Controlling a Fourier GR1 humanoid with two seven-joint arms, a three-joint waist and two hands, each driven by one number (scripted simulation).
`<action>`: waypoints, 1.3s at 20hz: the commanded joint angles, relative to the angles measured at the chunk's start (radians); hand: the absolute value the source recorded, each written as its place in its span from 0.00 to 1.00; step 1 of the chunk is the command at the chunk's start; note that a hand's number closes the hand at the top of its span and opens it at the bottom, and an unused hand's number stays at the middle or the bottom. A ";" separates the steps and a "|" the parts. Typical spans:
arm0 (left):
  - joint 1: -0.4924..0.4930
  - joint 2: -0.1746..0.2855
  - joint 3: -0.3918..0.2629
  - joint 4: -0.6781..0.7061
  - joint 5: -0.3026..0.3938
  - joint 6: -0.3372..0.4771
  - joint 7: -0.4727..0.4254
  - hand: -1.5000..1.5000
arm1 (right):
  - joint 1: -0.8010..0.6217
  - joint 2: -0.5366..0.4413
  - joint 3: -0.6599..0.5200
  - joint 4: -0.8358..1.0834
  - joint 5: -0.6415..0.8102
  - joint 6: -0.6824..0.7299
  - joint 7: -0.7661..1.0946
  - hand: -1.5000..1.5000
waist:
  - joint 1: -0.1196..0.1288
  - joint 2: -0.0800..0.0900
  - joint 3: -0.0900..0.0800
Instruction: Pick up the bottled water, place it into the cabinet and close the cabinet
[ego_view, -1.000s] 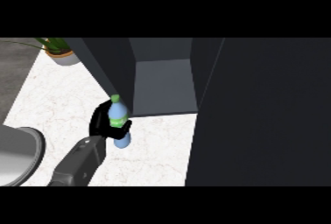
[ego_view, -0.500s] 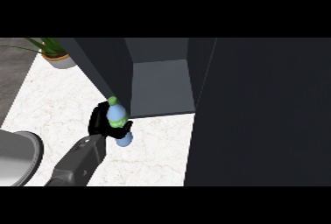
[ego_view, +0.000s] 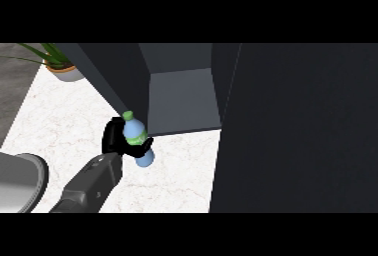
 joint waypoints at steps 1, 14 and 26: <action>-0.261 -0.099 0.002 -0.037 0.007 0.164 0.122 1.00 | -0.012 -0.020 -0.031 0.022 -0.040 0.028 -0.013 0.00 | -0.047 0.029 -0.026; -0.277 -0.099 0.032 0.016 0.037 0.275 0.089 1.00 | -0.012 -0.062 -0.117 0.075 -0.153 0.084 -0.018 0.00 | -0.053 0.042 -0.028; -0.272 -0.100 0.088 0.011 0.093 0.249 0.052 1.00 | -0.035 -0.091 -0.146 0.105 -0.183 0.105 -0.017 0.00 | -0.068 0.053 -0.031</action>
